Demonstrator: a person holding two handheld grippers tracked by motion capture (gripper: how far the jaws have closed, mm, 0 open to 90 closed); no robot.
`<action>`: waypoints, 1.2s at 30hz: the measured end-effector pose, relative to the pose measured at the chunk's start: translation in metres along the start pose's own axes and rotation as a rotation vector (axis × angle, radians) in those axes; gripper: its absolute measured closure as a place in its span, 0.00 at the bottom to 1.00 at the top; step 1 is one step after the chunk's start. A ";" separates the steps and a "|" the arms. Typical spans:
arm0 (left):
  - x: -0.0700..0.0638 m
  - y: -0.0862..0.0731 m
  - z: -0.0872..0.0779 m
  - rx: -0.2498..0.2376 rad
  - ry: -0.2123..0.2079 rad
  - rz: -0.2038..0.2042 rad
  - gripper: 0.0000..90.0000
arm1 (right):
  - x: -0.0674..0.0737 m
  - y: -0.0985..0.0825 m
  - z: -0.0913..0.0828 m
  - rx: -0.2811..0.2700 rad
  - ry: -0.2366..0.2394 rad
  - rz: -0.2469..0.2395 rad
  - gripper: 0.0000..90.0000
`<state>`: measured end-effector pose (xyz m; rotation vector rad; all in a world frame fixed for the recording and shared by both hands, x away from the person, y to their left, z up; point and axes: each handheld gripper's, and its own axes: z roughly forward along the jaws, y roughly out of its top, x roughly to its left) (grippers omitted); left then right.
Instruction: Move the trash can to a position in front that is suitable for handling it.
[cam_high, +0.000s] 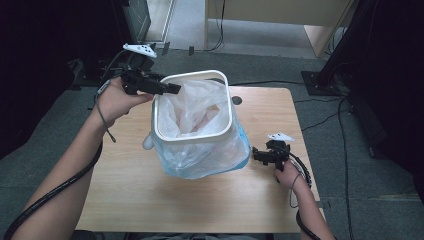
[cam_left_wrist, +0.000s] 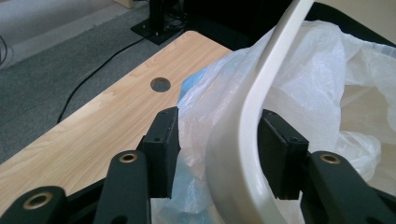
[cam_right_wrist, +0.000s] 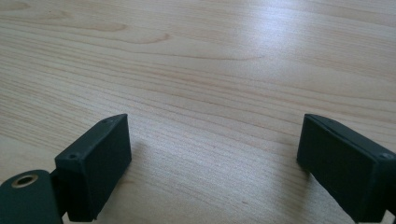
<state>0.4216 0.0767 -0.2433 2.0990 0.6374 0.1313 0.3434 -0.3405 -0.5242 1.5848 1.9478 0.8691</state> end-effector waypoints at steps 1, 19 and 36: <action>0.000 0.001 -0.001 -0.007 -0.004 0.000 0.56 | 0.000 0.000 0.000 0.000 0.000 0.000 0.11; 0.005 0.015 -0.010 -0.020 -0.091 -0.072 0.76 | 0.000 0.000 0.000 0.000 0.000 0.000 0.11; 0.013 0.019 -0.033 -0.018 -0.116 -0.130 0.81 | 0.000 0.000 0.000 0.000 0.000 -0.001 0.11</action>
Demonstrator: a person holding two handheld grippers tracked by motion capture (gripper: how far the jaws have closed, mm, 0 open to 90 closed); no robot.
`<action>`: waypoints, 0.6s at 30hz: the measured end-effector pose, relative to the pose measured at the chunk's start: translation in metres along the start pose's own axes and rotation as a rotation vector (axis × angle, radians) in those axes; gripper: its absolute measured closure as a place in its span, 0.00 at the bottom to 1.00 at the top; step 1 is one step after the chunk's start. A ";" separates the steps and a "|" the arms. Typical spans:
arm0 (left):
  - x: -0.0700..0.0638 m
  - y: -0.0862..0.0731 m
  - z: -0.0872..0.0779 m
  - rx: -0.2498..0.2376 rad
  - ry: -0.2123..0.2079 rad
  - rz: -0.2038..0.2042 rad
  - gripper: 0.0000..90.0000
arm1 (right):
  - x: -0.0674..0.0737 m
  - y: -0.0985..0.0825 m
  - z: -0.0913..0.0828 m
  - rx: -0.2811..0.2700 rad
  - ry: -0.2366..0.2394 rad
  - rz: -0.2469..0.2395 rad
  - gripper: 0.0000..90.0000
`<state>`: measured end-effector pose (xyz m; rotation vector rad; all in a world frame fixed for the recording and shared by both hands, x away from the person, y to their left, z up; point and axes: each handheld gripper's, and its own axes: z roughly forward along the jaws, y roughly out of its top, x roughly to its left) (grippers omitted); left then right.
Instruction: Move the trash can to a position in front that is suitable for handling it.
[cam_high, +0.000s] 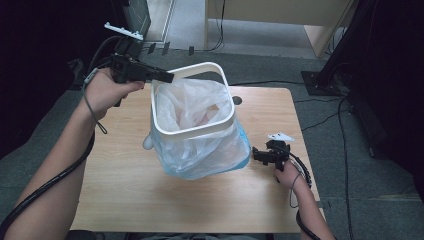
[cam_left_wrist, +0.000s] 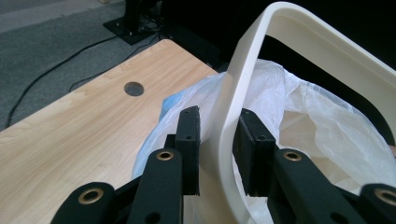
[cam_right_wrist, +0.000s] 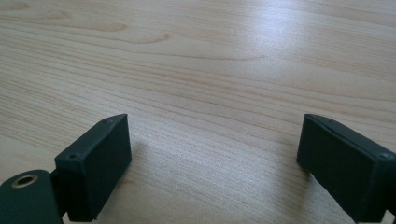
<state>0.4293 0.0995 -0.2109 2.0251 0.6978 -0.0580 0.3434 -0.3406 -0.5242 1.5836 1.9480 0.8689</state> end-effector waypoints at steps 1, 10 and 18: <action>0.000 0.000 -0.003 -0.007 0.001 0.000 0.81 | 0.000 0.000 0.000 0.000 0.000 0.000 0.11; 0.000 -0.005 -0.009 0.012 0.009 0.027 0.84 | 0.000 0.000 0.000 0.000 0.000 0.001 0.11; 0.005 -0.011 -0.017 0.001 -0.003 0.042 0.85 | 0.000 0.000 0.000 0.000 0.000 0.000 0.11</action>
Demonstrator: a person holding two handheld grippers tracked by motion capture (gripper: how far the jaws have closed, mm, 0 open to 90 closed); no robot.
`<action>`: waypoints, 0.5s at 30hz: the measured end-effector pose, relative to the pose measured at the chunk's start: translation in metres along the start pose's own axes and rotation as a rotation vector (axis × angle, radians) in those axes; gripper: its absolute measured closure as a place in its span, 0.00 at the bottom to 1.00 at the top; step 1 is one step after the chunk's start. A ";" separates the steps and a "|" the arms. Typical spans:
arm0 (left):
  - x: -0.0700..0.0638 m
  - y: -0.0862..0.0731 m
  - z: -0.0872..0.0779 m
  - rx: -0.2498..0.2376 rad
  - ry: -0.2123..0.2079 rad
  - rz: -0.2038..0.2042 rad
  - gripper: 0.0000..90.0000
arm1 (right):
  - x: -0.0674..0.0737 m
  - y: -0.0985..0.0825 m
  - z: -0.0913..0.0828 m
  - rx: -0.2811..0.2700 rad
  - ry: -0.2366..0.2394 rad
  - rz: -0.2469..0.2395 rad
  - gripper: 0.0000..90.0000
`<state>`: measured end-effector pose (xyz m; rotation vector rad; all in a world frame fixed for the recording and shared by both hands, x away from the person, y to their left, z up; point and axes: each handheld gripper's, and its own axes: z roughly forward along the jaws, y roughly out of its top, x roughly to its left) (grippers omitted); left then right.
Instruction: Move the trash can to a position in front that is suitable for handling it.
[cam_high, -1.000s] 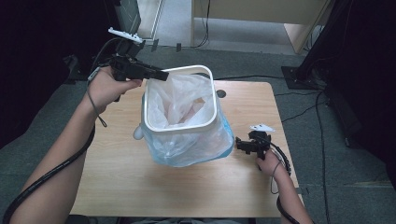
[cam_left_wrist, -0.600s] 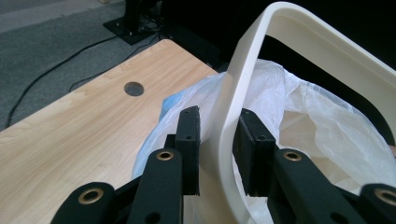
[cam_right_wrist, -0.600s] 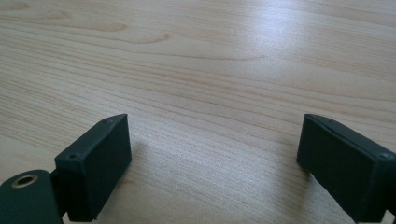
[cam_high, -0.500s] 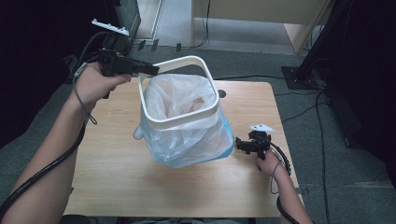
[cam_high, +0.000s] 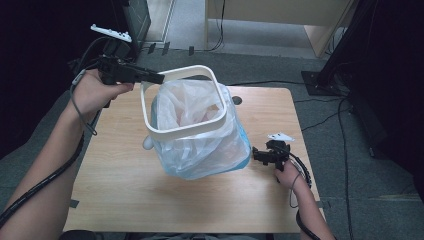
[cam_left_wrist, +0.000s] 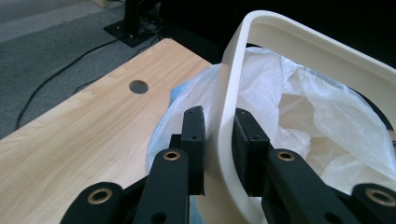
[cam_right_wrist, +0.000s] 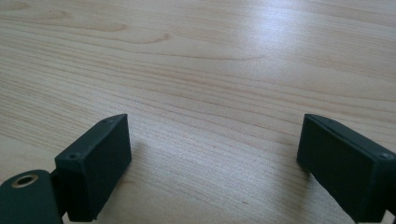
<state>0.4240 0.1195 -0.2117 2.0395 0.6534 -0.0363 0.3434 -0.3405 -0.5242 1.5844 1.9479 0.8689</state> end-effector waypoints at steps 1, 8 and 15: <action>0.000 0.000 -0.001 -0.002 -0.001 0.002 0.85 | 0.000 0.000 0.000 0.000 0.000 0.000 0.11; 0.000 -0.004 -0.015 0.000 -0.025 0.036 0.85 | 0.000 0.000 0.000 0.000 0.000 0.000 0.11; 0.006 -0.015 -0.031 0.004 -0.016 0.039 0.85 | 0.000 0.000 0.000 0.000 0.000 0.000 0.11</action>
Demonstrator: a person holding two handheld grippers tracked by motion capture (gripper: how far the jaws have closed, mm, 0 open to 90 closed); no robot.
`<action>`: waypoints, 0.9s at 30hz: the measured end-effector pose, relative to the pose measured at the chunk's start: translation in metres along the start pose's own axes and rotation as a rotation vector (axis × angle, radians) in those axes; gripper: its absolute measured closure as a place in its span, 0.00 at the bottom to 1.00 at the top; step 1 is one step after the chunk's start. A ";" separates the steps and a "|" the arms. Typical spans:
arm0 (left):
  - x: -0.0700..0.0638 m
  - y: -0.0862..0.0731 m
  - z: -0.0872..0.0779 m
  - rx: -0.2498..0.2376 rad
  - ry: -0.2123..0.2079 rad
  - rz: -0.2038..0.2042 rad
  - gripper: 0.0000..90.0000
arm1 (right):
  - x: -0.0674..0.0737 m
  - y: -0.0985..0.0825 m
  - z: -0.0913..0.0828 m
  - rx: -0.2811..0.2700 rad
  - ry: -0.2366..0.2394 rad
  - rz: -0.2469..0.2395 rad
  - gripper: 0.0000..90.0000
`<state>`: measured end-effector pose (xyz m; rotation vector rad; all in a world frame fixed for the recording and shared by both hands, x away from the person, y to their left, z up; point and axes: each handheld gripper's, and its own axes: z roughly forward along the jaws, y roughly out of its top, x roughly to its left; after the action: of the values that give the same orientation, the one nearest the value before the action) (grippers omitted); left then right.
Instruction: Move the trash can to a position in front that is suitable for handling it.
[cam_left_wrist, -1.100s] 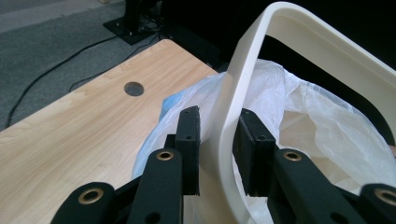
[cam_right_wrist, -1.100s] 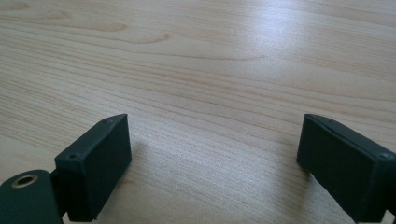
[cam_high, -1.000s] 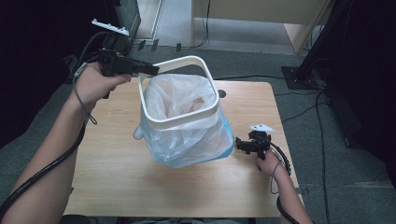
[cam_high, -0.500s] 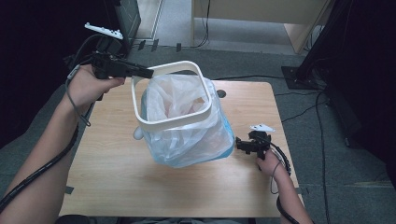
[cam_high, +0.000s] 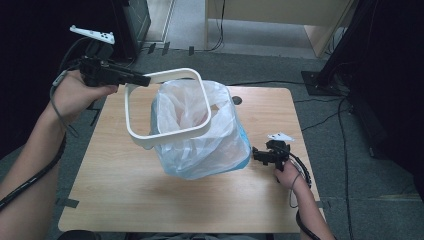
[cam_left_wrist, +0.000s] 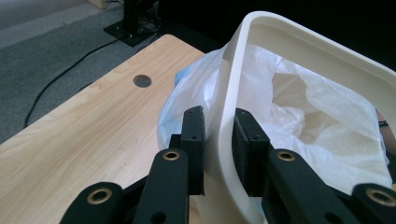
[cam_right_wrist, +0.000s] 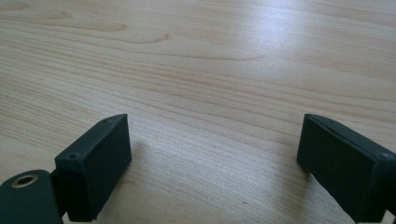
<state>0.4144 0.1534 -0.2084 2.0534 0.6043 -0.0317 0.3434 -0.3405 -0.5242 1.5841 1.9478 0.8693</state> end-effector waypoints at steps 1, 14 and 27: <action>0.001 -0.002 -0.003 0.001 -0.004 0.001 0.85 | 0.000 0.000 0.000 0.000 0.000 0.000 0.11; 0.013 -0.029 -0.039 0.001 0.044 -0.015 0.84 | 0.000 0.000 0.000 0.000 0.000 0.000 0.11; 0.021 -0.058 -0.069 -0.021 0.062 -0.043 0.85 | 0.000 0.000 0.000 0.000 0.000 0.000 0.11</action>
<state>0.3932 0.2422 -0.2226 2.0274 0.6842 0.0128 0.3434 -0.3405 -0.5242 1.5847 1.9478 0.8692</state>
